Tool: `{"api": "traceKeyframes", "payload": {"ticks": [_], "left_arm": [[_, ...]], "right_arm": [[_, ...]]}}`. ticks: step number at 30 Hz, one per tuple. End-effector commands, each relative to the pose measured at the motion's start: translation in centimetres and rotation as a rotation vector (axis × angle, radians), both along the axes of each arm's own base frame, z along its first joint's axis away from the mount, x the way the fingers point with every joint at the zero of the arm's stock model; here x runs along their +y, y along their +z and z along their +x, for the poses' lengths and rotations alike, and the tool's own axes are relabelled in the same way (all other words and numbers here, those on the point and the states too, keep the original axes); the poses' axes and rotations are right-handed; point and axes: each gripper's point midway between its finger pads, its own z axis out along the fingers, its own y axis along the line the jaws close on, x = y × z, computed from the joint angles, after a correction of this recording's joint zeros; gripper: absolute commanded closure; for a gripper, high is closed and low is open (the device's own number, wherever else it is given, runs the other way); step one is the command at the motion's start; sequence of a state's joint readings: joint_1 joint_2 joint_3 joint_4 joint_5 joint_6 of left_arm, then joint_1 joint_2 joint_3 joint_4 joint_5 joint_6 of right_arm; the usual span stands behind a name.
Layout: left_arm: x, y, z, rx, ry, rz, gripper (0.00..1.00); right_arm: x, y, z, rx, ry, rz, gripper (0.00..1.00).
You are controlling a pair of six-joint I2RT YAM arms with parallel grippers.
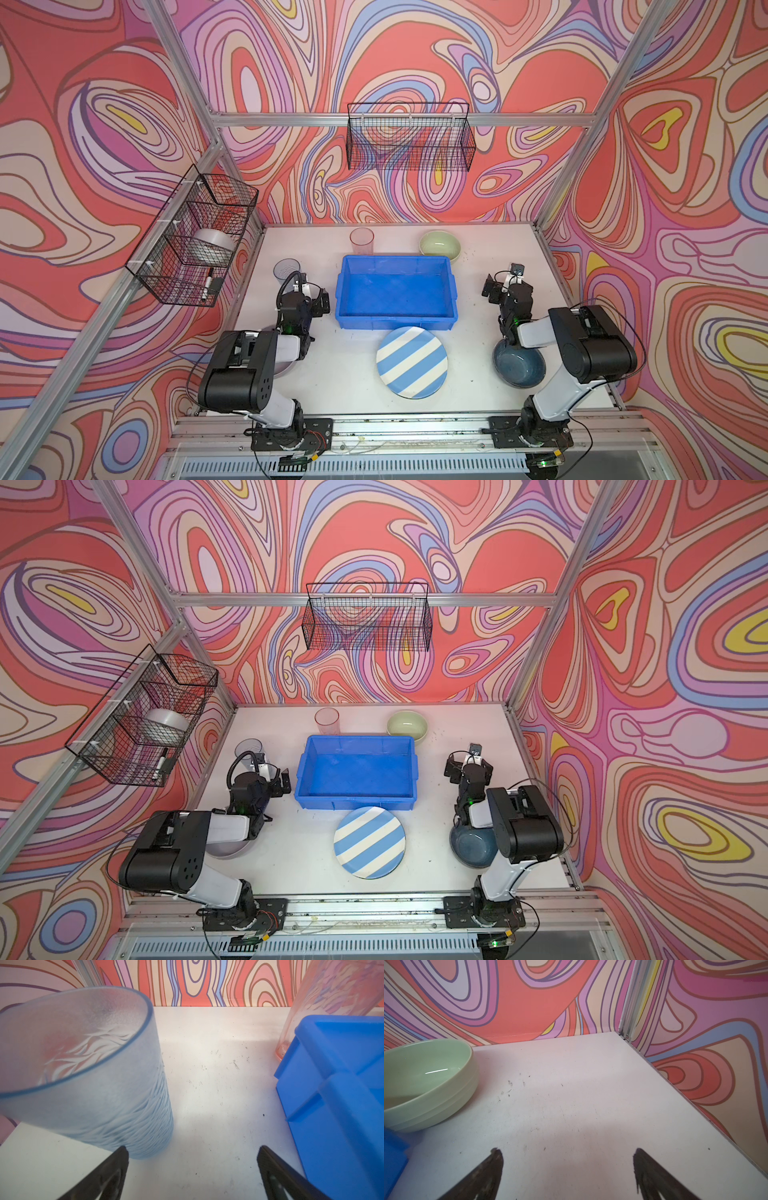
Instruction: Place the mixed dishes into the plastic bin
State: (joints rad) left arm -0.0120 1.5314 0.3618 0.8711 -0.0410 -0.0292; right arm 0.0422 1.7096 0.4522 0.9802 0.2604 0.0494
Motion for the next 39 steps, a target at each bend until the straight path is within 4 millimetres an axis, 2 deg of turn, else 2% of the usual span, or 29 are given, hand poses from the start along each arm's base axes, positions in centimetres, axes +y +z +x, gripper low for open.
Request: {"api": "traceKeyframes", "payload": {"ticks": [1, 8, 14, 20, 21, 24, 29, 36, 39], "left_arm": [[0.0, 0.6, 0.5, -0.017, -0.01, 0.01, 0.0], [0.6, 1.5, 0.3, -0.026, 0.026, 0.009, 0.0], [1.5, 4.1, -0.4, -0.008, 0.087, 0.006, 0.0], [2.1, 7.5, -2.0, 0.007, 0.158, -0.036, 0.0], [2.1, 9.1, -2.0, -0.007, 0.17, -0.042, 0.0], [1.7, 10.5, -3.5, 0.048, 0.184, -0.083, 0.0], [-1.3, 11.7, -6.0, 0.166, 0.087, -0.177, 0.0], [-5.6, 13.0, -9.9, 0.347, -0.061, -0.335, 0.03], [-6.4, 13.4, -11.7, 0.395, -0.073, -0.328, 0.05]], "right_arm": [[0.0, 0.0, 0.1, -0.007, 0.002, 0.003, 0.02], [-0.3, 0.7, -0.1, -0.004, -0.015, 0.009, 0.01], [-0.7, 1.7, -0.2, -0.01, -0.041, 0.0, 0.02], [-1.1, 5.5, 0.3, 0.028, -0.065, 0.001, 0.03], [-1.1, 6.3, 0.2, 0.026, -0.067, 0.004, 0.03], [-1.2, 8.0, -0.7, 0.02, -0.072, 0.008, 0.03], [-0.6, 9.7, -2.1, 0.073, -0.05, 0.06, 0.04], [2.3, 13.4, -4.6, 0.11, 0.049, 0.237, 0.1], [3.2, 14.4, -5.6, 0.148, 0.075, 0.232, 0.11]]}}
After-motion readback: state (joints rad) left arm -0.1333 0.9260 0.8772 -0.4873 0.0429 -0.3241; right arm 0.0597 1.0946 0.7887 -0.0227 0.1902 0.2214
